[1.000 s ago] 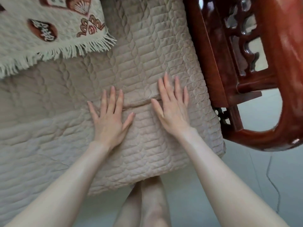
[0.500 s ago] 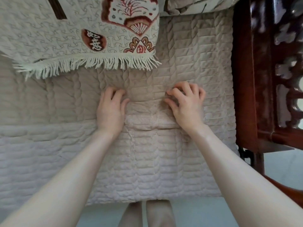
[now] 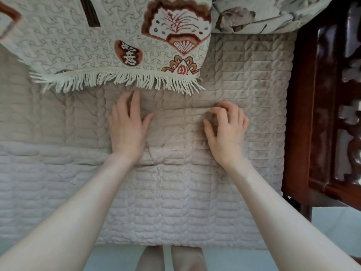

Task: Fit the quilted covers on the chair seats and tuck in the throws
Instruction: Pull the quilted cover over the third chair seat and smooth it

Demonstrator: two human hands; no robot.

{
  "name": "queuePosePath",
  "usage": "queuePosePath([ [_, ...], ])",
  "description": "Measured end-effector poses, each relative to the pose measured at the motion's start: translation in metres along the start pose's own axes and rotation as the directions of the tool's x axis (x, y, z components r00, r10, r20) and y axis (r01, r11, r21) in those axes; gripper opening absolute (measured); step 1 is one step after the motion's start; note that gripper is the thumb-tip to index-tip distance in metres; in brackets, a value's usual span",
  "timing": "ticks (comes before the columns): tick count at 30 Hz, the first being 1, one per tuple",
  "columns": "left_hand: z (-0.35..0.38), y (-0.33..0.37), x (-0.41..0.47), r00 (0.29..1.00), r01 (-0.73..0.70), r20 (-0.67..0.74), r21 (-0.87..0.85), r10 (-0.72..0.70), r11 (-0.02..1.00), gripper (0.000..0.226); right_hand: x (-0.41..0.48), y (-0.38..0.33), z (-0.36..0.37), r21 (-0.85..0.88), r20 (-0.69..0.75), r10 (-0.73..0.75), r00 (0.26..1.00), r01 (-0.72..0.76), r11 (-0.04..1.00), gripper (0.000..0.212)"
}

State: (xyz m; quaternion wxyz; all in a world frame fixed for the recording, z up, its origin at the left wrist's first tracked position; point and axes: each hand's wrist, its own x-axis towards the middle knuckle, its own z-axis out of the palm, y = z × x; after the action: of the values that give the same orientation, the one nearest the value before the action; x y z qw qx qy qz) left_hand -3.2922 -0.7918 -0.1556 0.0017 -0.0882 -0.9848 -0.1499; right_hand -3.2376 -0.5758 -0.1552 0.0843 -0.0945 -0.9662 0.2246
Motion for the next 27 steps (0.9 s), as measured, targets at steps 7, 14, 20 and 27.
queuePosePath([
  [7, -0.007, 0.001, 0.031, 0.980, -0.010, 0.199, 0.097, -0.010, 0.995, 0.021, -0.004, -0.007, -0.004, -0.133, 0.274, -0.094, 0.957, 0.135, 0.982, 0.066],
  [14, -0.011, 0.006, 0.043, 0.999, -0.003, 0.051, 0.010, 0.003, 1.000, 0.010, 0.007, -0.020, 0.000, -0.175, 0.419, 0.018, 0.908, 0.061, 0.983, 0.076],
  [20, -0.026, 0.013, -0.001, 0.988, -0.029, 0.152, -0.053, 0.036, 0.998, 0.035, 0.004, -0.031, -0.021, -0.126, 0.437, 0.054, 0.898, 0.002, 0.992, 0.073],
  [27, -0.133, 0.030, 0.018, 0.997, -0.043, 0.056, -0.197, 0.055, 0.979, 0.043, 0.039, -0.088, -0.102, 0.066, 0.349, 0.086, 0.933, -0.116, 0.991, 0.074],
])
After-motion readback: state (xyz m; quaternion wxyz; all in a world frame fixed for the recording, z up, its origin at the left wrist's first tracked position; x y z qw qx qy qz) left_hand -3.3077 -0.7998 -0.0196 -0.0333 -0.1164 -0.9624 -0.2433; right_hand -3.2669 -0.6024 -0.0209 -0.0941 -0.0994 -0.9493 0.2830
